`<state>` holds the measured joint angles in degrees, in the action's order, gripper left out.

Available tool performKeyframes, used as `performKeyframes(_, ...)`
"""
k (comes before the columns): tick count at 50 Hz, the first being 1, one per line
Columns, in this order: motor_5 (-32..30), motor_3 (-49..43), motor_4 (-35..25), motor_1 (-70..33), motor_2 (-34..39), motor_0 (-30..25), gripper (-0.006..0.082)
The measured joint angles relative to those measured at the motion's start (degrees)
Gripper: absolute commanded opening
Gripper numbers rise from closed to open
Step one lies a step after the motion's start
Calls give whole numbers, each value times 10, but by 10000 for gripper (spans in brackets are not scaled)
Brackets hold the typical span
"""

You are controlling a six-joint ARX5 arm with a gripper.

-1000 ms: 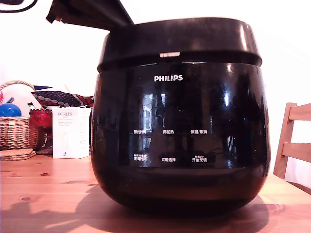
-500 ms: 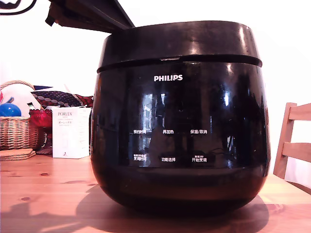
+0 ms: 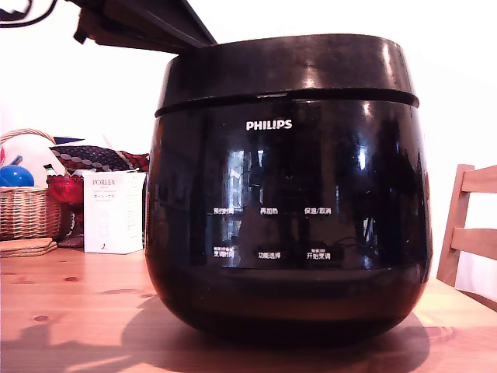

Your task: Close the rice cooker by pressing the lid down with medium force

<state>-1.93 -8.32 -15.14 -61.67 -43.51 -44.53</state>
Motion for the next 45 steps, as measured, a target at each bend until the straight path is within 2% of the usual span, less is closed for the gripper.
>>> performKeyframes(22,-12,10,0,-23,-7,-12,-24)
performKeyframes(45,-13,61,-2,-21,30,-16,-24)
